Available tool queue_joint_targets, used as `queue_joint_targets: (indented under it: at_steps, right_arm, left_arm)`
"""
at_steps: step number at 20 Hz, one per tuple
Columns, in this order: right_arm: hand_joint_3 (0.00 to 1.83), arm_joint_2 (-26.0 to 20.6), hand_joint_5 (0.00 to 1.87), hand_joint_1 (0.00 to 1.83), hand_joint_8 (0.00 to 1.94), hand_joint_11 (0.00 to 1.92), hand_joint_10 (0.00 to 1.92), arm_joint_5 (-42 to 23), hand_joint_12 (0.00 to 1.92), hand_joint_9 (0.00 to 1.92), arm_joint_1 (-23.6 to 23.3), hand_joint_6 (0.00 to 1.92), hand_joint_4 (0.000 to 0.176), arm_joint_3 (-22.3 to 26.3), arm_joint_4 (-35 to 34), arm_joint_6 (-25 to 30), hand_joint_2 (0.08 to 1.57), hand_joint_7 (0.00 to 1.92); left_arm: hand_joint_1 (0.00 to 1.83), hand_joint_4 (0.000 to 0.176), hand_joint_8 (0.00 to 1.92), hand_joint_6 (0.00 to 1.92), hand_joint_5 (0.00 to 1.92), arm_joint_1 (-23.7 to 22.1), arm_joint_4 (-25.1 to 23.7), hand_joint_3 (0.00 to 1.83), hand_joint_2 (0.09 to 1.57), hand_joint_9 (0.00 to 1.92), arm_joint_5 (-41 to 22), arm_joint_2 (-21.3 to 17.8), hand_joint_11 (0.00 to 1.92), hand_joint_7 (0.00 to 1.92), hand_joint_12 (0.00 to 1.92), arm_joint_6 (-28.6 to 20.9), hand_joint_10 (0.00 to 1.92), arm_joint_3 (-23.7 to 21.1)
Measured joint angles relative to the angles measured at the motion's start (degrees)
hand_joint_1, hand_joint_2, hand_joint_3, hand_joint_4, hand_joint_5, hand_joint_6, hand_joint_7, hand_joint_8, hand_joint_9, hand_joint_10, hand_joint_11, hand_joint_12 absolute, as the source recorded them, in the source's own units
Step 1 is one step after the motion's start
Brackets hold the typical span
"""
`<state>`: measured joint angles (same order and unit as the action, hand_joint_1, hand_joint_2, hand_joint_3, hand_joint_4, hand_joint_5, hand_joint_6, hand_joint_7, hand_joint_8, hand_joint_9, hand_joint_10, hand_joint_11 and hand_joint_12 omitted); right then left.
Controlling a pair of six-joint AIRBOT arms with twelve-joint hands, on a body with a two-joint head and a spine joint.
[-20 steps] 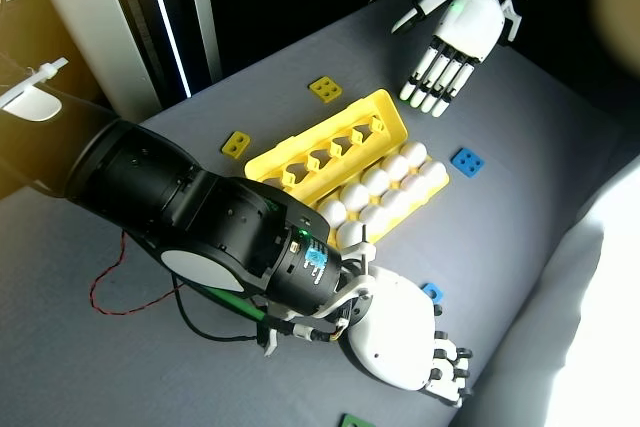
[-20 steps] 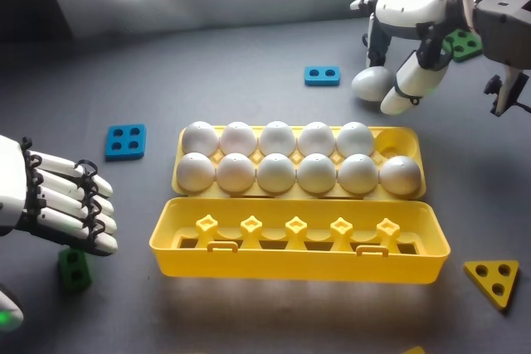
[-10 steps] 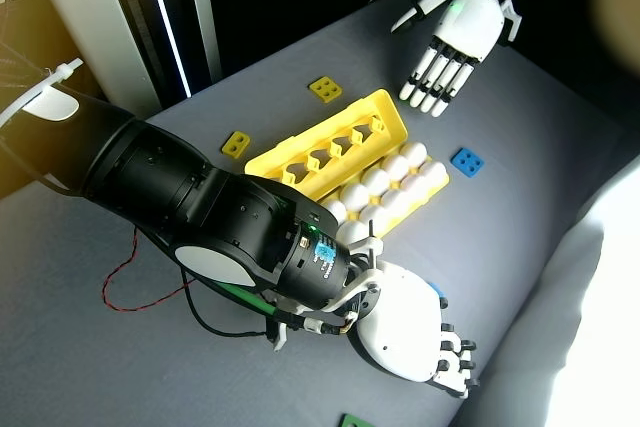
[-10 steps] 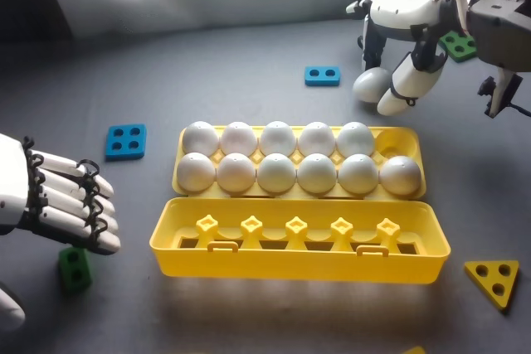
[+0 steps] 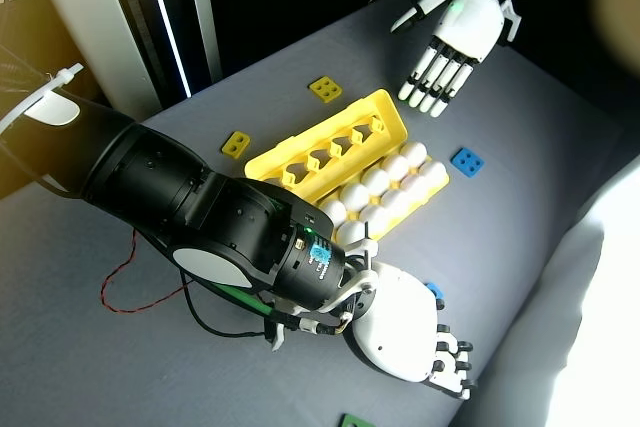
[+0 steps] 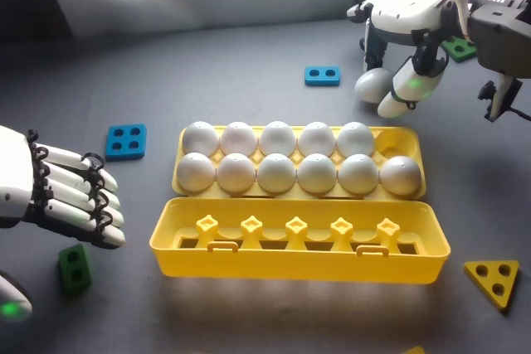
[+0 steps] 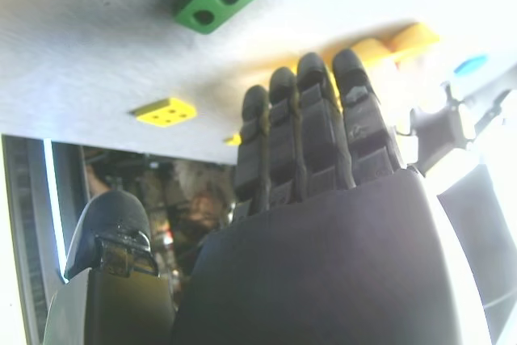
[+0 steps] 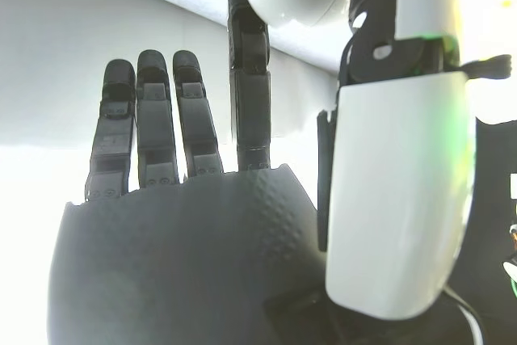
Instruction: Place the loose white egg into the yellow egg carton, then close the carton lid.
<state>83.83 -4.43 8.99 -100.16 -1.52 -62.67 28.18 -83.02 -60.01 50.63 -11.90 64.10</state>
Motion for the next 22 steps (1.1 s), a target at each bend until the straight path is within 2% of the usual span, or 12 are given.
queue_joint_targets:
  at_steps: [1, 3, 6, 7, 8, 11, 13, 15, 17, 18, 19, 22]
  right_arm:
    - [0.0, 0.0, 1.04, 0.9, 0.0, 0.0, 0.0, 0.0, 0.24, 0.15, 0.0, 0.0, 0.06, 0.0, 0.0, 0.0, 0.8, 0.16]
    - [0.0, 0.0, 1.04, 0.88, 0.01, 0.0, 0.0, 0.0, 0.23, 0.16, 0.0, 0.0, 0.077, 0.0, 0.0, 0.0, 0.8, 0.18]
    - [0.0, 0.0, 1.04, 0.88, 0.0, 0.0, 0.0, 0.0, 0.2, 0.14, 0.0, 0.0, 0.075, 0.0, 0.0, 0.0, 0.81, 0.17]
    - [0.0, 0.0, 1.05, 0.89, 0.0, 0.0, 0.0, 0.1, 0.2, 0.13, 0.0, 0.0, 0.053, 0.0, 0.0, 0.0, 0.81, 0.17]
    - [0.0, 0.0, 1.05, 0.88, 0.0, 0.0, 0.0, 0.1, 0.17, 0.13, 0.0, 0.0, 0.062, 0.0, 0.0, 0.0, 0.81, 0.17]
    - [0.0, 0.0, 1.06, 0.89, 0.0, 0.0, 0.0, 0.2, 0.2, 0.13, 0.0, 0.0, 0.064, 0.0, 0.0, 0.0, 0.81, 0.18]
    - [0.0, 0.0, 1.08, 0.92, 0.0, 0.0, 0.0, 0.2, 0.18, 0.12, 0.0, 0.01, 0.049, 0.0, 0.0, 0.0, 0.81, 0.18]
    - [0.0, 0.2, 1.11, 0.91, 0.0, 0.0, 0.0, 0.2, 0.18, 0.12, 0.0, 0.02, 0.059, 0.0, 0.0, 0.0, 0.82, 0.19]
    - [0.0, 0.3, 1.16, 0.94, 0.0, 0.0, 0.0, 0.2, 0.13, 0.12, -0.2, 0.01, 0.035, 0.0, 0.0, 0.0, 0.85, 0.21]
    - [0.01, 0.3, 1.36, 1.07, 0.0, 0.0, 0.0, 0.2, 0.11, 0.12, -0.2, 0.14, 0.148, 0.0, 0.0, 0.0, 0.94, 0.23]
    - [0.01, 0.3, 1.4, 1.1, 0.0, 0.0, 0.0, 0.2, 0.1, 0.12, -0.2, 0.17, 0.17, 0.0, 0.0, 0.0, 0.95, 0.23]
    - [0.0, 0.3, 1.41, 1.11, 0.0, 0.0, 0.0, 0.3, 0.05, 0.14, -0.3, 0.18, 0.175, 0.0, 0.0, 0.0, 0.96, 0.26]
  left_arm:
    - [0.0, 0.0, 0.01, 0.01, 0.28, 0.0, -0.1, 0.0, 1.14, 0.23, 0.0, 0.0, 0.0, 0.28, 0.4, -0.1, 0.01, 0.0]
    - [0.0, 0.0, 0.0, 0.0, 0.27, 0.0, -0.5, 0.0, 1.15, 0.23, 0.0, 0.0, 0.0, 0.28, 0.4, -0.4, 0.01, 0.0]
    - [0.0, 0.0, 0.0, 0.0, 0.23, 0.0, -0.5, 0.0, 1.15, 0.21, 0.0, 0.0, 0.0, 0.25, 0.34, -0.4, 0.0, 0.0]
    - [0.0, 0.0, 0.0, 0.0, 0.24, 0.0, -0.6, 0.0, 1.15, 0.22, 0.0, 0.2, 0.0, 0.26, 0.33, -0.5, 0.0, 0.1]
    - [0.0, 0.0, 0.01, 0.01, 0.25, 0.0, -0.6, 0.0, 1.15, 0.23, 0.0, 0.3, 0.0, 0.27, 0.38, -0.5, 0.01, 0.1]
    - [0.0, 0.0, 0.0, 0.0, 0.25, 0.0, -0.6, 0.0, 1.16, 0.23, 0.0, 0.3, 0.0, 0.27, 0.36, -0.6, 0.0, 0.2]
    - [0.0, 0.0, 0.0, 0.0, 0.25, 0.0, -0.6, 0.0, 1.16, 0.23, 0.0, 0.3, 0.0, 0.27, 0.34, -0.6, 0.0, 0.3]
    - [0.0, 0.0, 0.0, 0.0, 0.26, 0.0, -0.6, 0.0, 1.17, 0.24, 0.1, 0.6, 0.0, 0.29, 0.34, -0.6, 0.0, 0.5]
    - [0.0, 0.0, 0.0, 0.0, 0.25, 0.0, -0.6, 0.0, 1.17, 0.22, 0.0, 0.7, 0.0, 0.28, 0.27, -0.6, 0.0, 0.5]
    - [0.0, 0.0, 0.0, 0.0, 0.25, 0.0, -0.6, 0.0, 1.16, 0.22, 0.0, 0.7, 0.0, 0.27, 0.29, -0.6, 0.0, 0.5]
    - [0.0, 0.0, 0.0, 0.0, 0.26, 0.0, -0.6, 0.0, 1.16, 0.22, 0.0, 0.7, 0.0, 0.27, 0.29, -0.6, 0.0, 0.4]
    - [0.0, 0.0, 0.0, 0.01, 0.27, -0.1, -0.8, 0.0, 1.16, 0.23, 0.0, 0.7, 0.0, 0.29, 0.3, -0.6, 0.0, 0.3]
